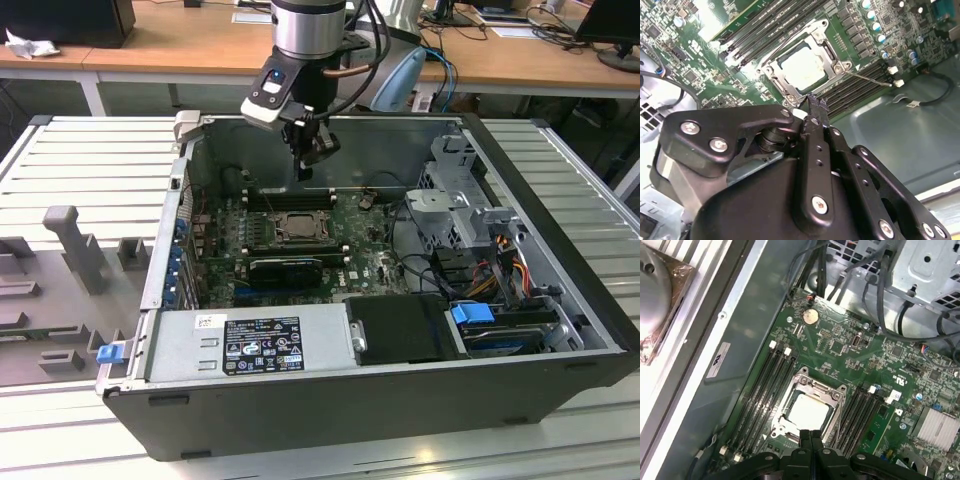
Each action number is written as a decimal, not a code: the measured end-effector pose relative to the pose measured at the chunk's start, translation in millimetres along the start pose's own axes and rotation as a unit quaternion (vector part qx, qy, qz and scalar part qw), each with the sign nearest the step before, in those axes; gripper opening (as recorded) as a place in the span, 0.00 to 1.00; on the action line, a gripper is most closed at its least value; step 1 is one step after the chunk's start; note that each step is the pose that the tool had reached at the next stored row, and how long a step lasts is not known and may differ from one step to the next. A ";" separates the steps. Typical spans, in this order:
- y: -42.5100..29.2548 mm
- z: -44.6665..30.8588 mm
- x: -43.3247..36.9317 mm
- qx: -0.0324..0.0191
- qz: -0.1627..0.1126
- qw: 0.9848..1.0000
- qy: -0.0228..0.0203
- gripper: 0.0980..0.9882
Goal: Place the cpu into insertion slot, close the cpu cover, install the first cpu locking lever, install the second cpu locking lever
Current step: 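Install the first cpu locking lever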
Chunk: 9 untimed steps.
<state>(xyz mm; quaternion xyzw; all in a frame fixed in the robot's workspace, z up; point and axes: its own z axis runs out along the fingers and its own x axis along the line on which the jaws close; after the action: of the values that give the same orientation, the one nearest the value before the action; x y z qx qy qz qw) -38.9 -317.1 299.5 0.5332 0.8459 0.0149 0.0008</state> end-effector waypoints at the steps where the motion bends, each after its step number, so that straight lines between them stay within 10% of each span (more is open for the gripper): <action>1: 0.0 0.0 0.0 0.000 -0.004 1.000 0.000 0.01; 9: 0.0 0.0 0.0 0.001 -0.038 0.999 0.001 0.01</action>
<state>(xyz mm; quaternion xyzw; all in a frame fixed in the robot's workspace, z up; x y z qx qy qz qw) -38.9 -317.1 299.5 0.5009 0.8654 0.0149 0.0002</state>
